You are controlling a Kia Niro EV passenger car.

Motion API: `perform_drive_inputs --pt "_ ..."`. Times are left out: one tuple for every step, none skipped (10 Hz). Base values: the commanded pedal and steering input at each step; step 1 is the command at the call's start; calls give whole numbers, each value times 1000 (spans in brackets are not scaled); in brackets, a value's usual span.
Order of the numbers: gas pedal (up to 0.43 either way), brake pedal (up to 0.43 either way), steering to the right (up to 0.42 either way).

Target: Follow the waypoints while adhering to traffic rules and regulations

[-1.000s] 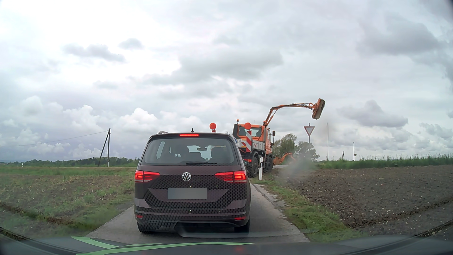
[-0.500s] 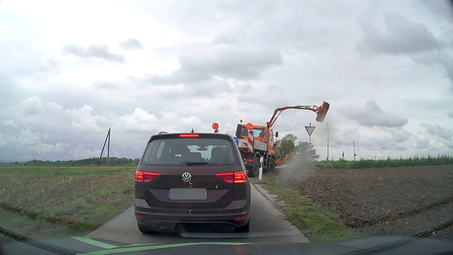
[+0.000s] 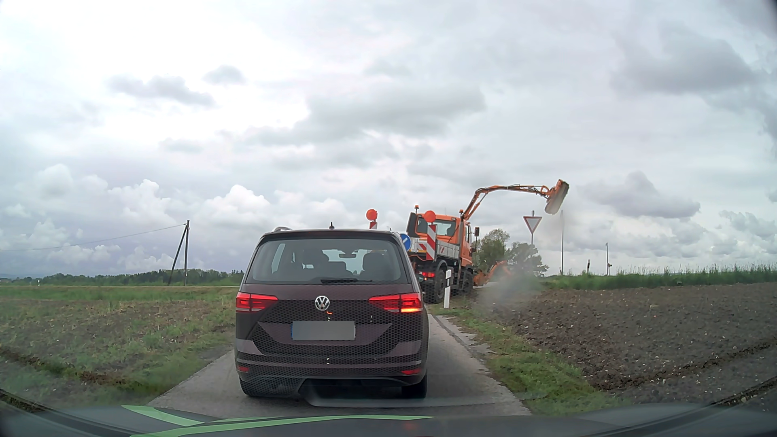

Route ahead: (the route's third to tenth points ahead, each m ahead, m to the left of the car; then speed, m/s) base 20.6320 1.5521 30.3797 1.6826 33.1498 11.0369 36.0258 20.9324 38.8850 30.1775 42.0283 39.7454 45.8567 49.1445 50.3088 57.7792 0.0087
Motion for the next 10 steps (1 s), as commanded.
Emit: perform_drive_inputs --pt "0 226 -7" --pt "0 226 -7" --pt "0 226 -6" --pt "0 226 -7" --pt "0 220 -7" --pt "0 0 -6" --pt "0 0 -6" --pt "0 0 -7" --pt "0 0 -7" --pt "0 0 -7"
